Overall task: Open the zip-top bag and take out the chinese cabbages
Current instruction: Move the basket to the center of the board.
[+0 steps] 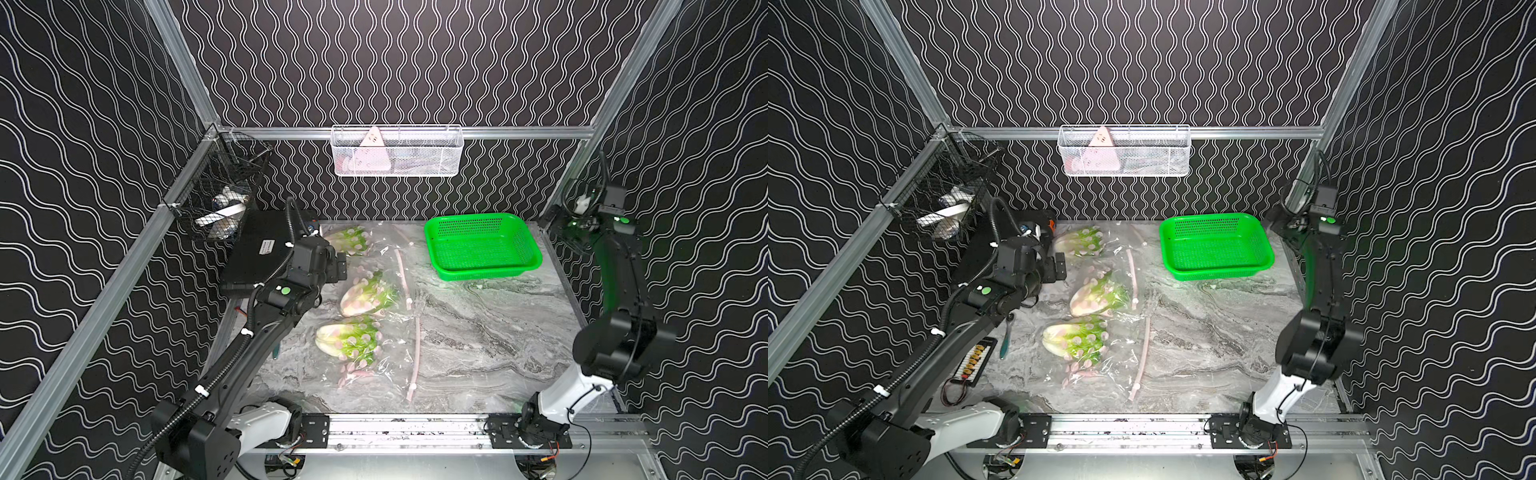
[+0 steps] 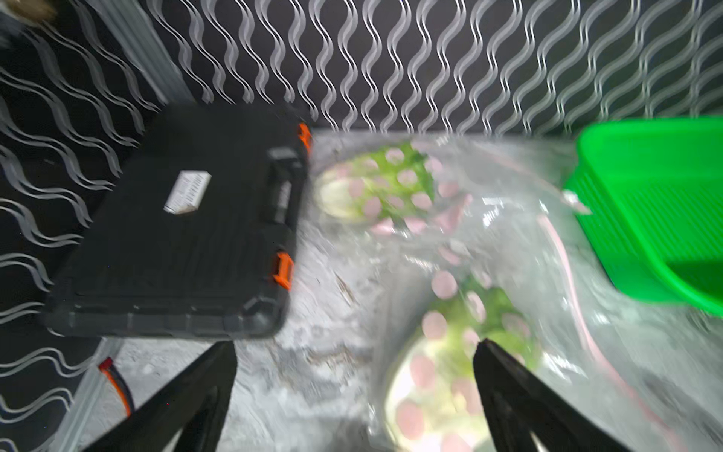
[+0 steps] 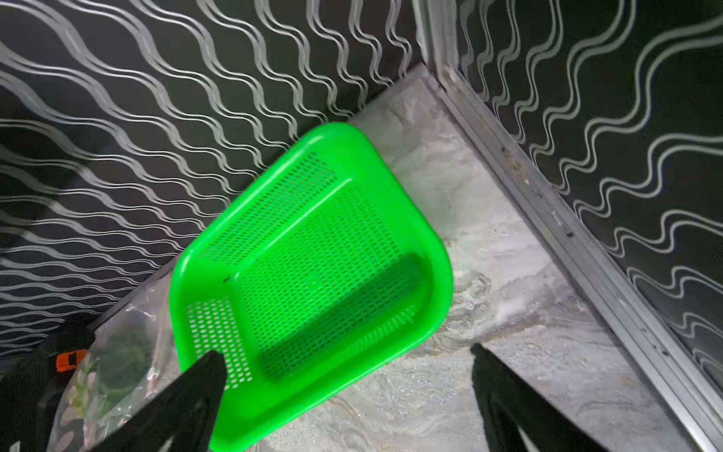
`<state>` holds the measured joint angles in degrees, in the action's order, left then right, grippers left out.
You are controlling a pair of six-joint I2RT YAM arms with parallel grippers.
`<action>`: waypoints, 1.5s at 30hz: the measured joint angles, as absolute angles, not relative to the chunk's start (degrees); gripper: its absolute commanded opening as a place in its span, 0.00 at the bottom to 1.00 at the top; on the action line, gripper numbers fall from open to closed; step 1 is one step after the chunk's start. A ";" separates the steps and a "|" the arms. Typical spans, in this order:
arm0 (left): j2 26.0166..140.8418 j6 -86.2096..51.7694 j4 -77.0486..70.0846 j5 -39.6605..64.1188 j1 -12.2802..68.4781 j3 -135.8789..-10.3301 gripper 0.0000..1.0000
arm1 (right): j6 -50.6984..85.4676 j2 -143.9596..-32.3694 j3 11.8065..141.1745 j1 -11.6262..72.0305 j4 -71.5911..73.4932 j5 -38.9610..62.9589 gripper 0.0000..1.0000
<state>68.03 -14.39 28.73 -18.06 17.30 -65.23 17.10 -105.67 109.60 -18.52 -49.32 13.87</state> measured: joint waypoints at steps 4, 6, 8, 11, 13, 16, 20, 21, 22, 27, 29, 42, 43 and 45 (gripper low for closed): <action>68.27 -16.01 33.43 -10.55 17.34 -65.17 0.99 | 15.75 -118.17 123.96 -19.25 -56.64 17.63 1.00; 68.29 -17.23 34.35 -5.63 17.34 -64.75 0.99 | 15.00 -122.85 129.05 -19.29 -59.68 17.98 1.00; 68.29 -18.57 34.70 -2.04 17.54 -64.31 0.99 | 14.26 -125.95 131.98 -19.35 -61.93 17.82 1.00; 68.20 -20.67 34.72 2.68 18.41 -63.07 0.99 | 13.43 -130.19 135.92 -19.51 -64.42 17.28 0.99; 68.34 -21.28 34.74 5.41 19.31 -62.70 1.00 | 12.84 -132.53 137.71 -19.51 -65.58 16.93 0.97; 69.25 -21.78 34.76 7.70 20.80 -62.78 0.99 | 12.64 -134.96 138.69 -19.51 -66.52 16.38 0.96; 69.69 -22.55 35.27 9.13 23.03 -63.02 0.99 | 12.62 -136.40 139.46 -19.51 -66.92 15.51 0.95; 69.69 -22.68 35.27 9.15 23.42 -63.05 0.99 | 12.60 -136.94 140.05 -19.51 -66.94 15.51 0.94; 69.71 -22.81 35.35 9.13 23.90 -63.05 0.99 | 12.53 -137.75 140.88 -19.51 -66.89 15.51 0.93; 70.54 -23.92 35.66 9.10 26.74 -63.05 0.99 | 11.90 -141.73 142.93 -19.51 -66.94 15.11 0.85; 70.65 -24.23 35.70 9.08 27.97 -63.05 0.99 | 11.49 -142.63 143.13 -19.51 -66.92 14.94 0.83; 71.75 -25.61 35.57 8.91 31.11 -63.00 0.98 | 10.85 -142.58 140.92 -17.34 -65.01 14.35 0.72; 71.75 -25.61 35.57 8.88 31.11 -63.00 0.98 | 10.66 -142.58 140.68 -16.93 -64.99 13.80 0.71; 71.72 -25.58 35.57 8.88 31.11 -63.00 0.98 | 10.22 -142.47 140.18 -16.08 -64.97 12.62 0.71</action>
